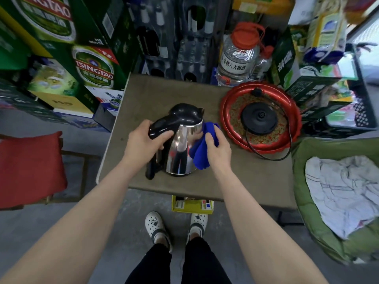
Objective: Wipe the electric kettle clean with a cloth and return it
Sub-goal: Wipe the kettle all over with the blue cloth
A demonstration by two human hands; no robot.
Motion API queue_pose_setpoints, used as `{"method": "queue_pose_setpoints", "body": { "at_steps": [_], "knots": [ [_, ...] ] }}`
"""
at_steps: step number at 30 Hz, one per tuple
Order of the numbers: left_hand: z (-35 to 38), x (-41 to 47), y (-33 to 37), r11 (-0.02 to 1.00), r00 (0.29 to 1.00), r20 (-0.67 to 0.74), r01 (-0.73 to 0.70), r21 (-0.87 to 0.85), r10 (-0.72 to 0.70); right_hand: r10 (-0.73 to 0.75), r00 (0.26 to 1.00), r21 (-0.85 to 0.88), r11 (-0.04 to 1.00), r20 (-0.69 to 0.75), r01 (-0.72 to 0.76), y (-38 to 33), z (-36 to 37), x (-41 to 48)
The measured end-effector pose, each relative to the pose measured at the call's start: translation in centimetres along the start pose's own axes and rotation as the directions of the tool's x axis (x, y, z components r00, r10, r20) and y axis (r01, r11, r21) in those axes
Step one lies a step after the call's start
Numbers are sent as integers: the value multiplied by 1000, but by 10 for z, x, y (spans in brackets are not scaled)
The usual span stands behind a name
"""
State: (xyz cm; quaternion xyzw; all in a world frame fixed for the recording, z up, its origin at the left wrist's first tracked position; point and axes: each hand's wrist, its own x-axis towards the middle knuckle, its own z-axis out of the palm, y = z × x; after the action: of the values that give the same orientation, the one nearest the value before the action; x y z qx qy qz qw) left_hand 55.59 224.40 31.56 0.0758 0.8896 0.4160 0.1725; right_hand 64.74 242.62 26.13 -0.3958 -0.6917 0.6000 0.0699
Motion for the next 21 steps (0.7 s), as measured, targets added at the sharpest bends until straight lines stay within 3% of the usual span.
{"method": "queue_pose_setpoints", "body": {
  "at_steps": [2, 4, 6, 8, 10, 12, 14, 18, 19, 21],
  "knots": [
    [-1, -1, 20, 968, 994, -89, 34, -247, -58, -239, 971, -106, 966, -23, 235, -14, 6, -15],
    [-4, 2, 34, 938, 983, -160, 24, -345, -84, -496, 868, -278, 838, -30, 470, -21, 16, -37],
    [-6, 5, 44, 907, 973, -195, 33, -419, -126, -737, 673, -493, 566, 55, 661, -15, 29, -53],
    [-7, 4, 53, 892, 970, -208, 22, -451, -129, -862, 467, -643, 248, 194, 725, -8, 35, -57],
    [-9, 1, 61, 881, 975, -193, 1, -474, -105, -908, 354, -685, 113, 223, 720, -18, 27, -49],
    [-14, 1, 67, 851, 981, -170, -13, -525, -90, -934, 312, -679, 116, 173, 725, -40, 21, -39],
    [-20, 4, 74, 822, 984, -153, -15, -570, -88, -931, 352, -679, 198, 96, 707, -61, 23, -34],
    [-26, 5, 79, 783, 985, -142, -7, -623, -104, -791, 591, -545, 569, -157, 616, -95, 29, -28],
    [-28, 4, 78, 767, 982, -138, 8, -642, -126, -779, 603, -546, 585, -173, 599, -95, 32, -31],
    [-31, 3, 77, 713, 971, -143, 39, -700, -194, -845, 525, -637, 461, -103, 617, -80, 41, -45]
  ]
}}
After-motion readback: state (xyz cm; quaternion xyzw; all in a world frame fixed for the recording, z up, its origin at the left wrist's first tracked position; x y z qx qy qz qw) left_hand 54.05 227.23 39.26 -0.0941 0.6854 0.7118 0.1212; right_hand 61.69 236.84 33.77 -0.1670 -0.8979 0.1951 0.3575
